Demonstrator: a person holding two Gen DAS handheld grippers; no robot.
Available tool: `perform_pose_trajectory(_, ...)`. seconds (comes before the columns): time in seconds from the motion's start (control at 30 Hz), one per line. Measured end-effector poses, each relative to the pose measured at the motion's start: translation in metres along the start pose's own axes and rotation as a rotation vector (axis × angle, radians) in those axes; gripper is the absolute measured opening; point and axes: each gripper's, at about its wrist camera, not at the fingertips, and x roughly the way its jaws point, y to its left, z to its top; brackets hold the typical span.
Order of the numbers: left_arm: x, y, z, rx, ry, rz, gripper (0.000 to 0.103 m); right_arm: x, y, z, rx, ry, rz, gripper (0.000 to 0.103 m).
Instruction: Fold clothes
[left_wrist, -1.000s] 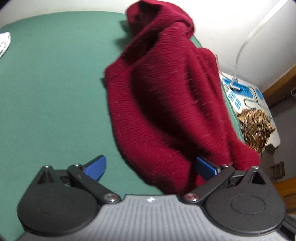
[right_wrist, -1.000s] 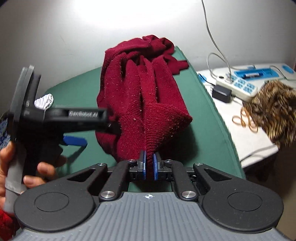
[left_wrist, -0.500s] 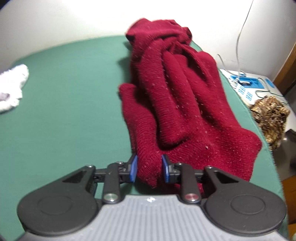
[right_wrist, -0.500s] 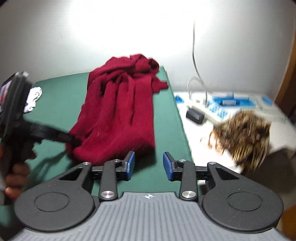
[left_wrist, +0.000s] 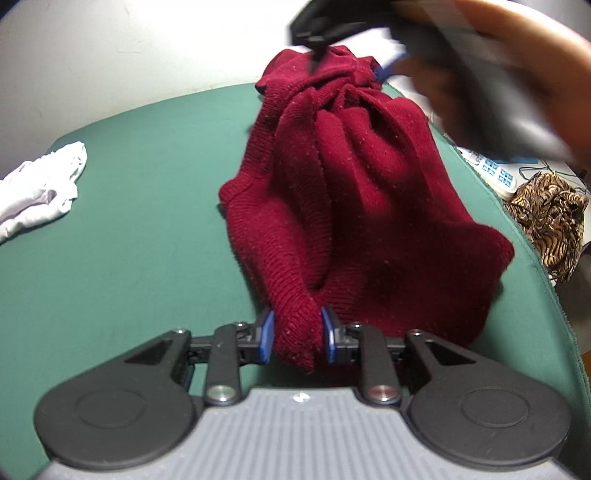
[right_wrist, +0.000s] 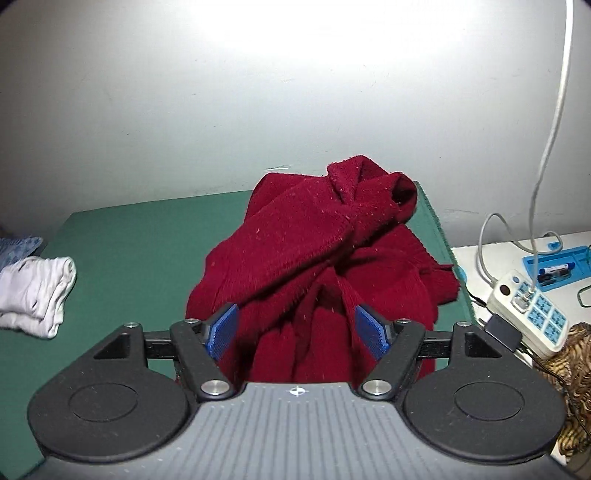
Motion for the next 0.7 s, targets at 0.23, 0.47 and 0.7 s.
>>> perform_pose_trajectory(0.23, -0.005, -0.002, -0.007, 0.016, -0.005, 0.016, 0.024, 0.029, -0.011, -0.004, 0.144, 0.007, 0.048, 0.021)
perform_pose_trajectory(0.47, -0.015, 0.045, -0.014, -0.130, 0.011, 0.002, 0.023, -0.132, -0.039, -0.025, 0.102, -0.260, 0.289, 0.008)
perform_pose_trajectory(0.7, -0.063, 0.088, -0.026, -0.189, -0.068, -0.050, 0.024, -0.288, -0.045, -0.111, 0.022, -0.530, 0.367, 0.009)
